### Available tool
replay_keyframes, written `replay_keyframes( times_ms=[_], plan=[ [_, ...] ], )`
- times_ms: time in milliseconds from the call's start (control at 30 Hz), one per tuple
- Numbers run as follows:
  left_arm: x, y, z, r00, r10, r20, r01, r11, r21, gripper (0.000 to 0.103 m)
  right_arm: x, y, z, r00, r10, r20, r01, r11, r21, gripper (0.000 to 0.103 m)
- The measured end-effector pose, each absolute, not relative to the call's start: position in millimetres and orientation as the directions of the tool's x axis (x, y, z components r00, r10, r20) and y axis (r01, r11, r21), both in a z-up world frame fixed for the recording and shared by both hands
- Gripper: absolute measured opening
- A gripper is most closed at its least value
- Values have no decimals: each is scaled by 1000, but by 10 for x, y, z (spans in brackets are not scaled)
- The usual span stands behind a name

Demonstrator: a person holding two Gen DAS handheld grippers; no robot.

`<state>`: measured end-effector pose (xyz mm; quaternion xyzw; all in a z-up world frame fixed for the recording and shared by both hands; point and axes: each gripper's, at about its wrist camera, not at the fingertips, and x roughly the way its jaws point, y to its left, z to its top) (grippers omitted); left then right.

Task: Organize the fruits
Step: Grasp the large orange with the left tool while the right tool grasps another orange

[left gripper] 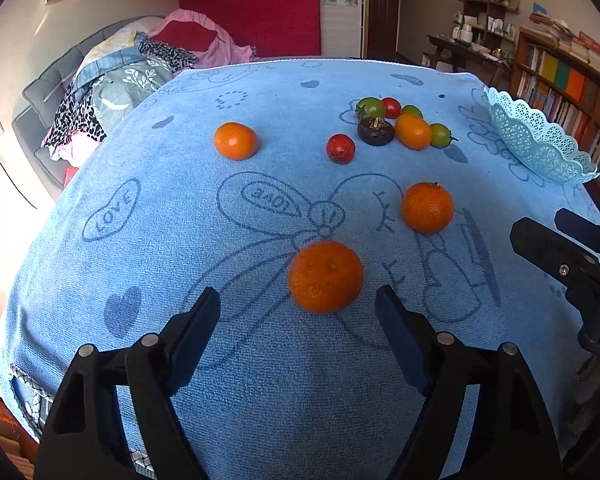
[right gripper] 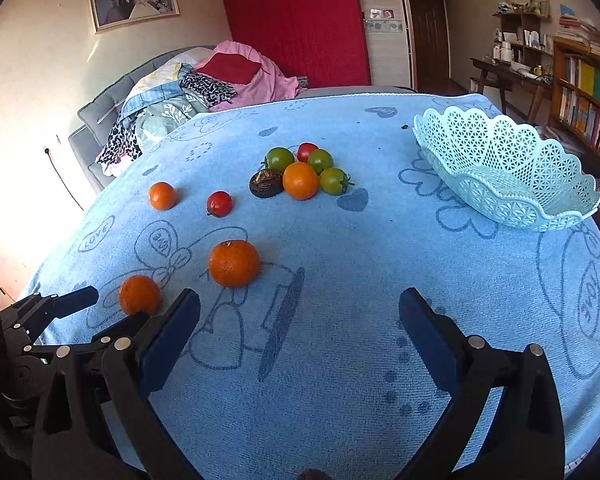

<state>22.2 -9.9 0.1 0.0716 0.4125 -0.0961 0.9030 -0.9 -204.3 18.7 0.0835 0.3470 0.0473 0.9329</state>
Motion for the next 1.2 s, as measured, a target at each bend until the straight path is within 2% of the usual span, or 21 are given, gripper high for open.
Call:
replay_keyframes(
  times_ms=[33, 167, 267, 333, 367, 633, 1000, 1200],
  plan=[
    [251, -112, -19, 635, -114, -764, 233, 971, 50, 70, -10, -2043, 185, 755, 145, -639, -30, 982, 187, 101],
    [331, -128, -65, 615, -127, -778, 238, 971, 30, 62, 2, -2046, 177, 749, 150, -645, -34, 981, 189, 97],
    [342, -149, -70, 618, -156, -771, 262, 965, 14, 52, 20, -2044, 156, 740, 157, -654, -38, 981, 192, 95],
    [337, -146, -70, 618, -188, -764, 280, 960, -9, 41, 34, -2035, 139, 730, 166, -663, -45, 980, 196, 88],
    [336, -134, -65, 618, -202, -759, 287, 958, -21, 39, 40, -2031, 130, 726, 171, -666, -49, 979, 198, 87],
    [330, -22, -15, 627, -250, -737, 290, 954, -77, 39, 109, -1929, 107, 705, 194, -682, -91, 979, 184, 79],
    [386, 175, 111, 662, -210, -719, 231, 970, -71, 39, 498, -1673, 63, 642, 249, -725, -152, 968, 198, 66],
    [449, 242, 69, 651, -191, -735, 205, 976, -72, 39, 665, -1548, -1, 610, 264, -747, -173, 965, 199, 51]
  ],
)
